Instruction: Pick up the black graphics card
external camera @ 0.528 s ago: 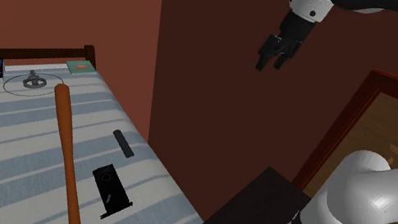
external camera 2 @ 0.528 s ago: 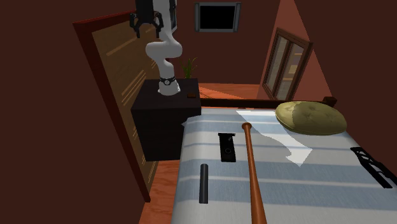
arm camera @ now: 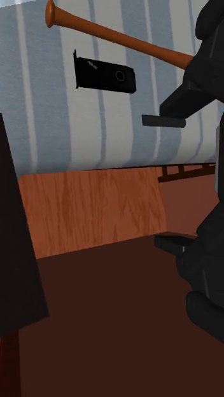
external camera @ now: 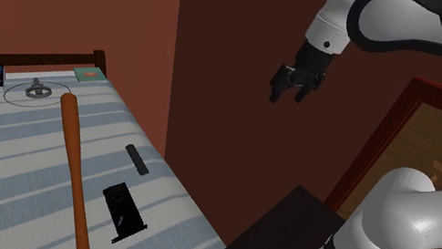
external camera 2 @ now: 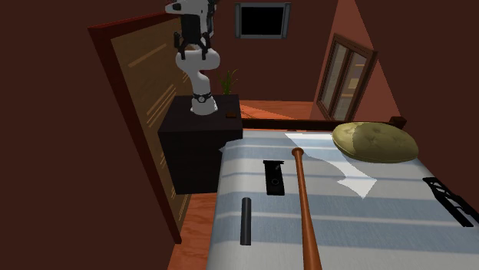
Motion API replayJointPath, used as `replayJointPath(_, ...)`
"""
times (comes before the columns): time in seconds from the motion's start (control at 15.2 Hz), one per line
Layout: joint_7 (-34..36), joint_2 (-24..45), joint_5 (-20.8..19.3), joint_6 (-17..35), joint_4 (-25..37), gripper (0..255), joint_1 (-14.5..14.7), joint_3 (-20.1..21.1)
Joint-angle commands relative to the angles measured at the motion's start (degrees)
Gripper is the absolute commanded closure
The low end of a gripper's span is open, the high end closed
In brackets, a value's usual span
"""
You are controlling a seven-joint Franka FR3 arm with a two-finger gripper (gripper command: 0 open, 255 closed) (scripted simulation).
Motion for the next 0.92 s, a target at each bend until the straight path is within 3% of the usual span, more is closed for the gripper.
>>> replayJointPath(0.0, 5.08, -0.83, 1.79, 1.76, -2.94, 0, -0.13, 2.89)
replayJointPath(0.46, 21.9, 0.43, 8.78, 9.04, -10.06, 0, 0.11, 13.6)
replayJointPath(0.86, 36.64, 7.02, 14.66, 17.03, -11.99, 0, -0.46, 24.07)
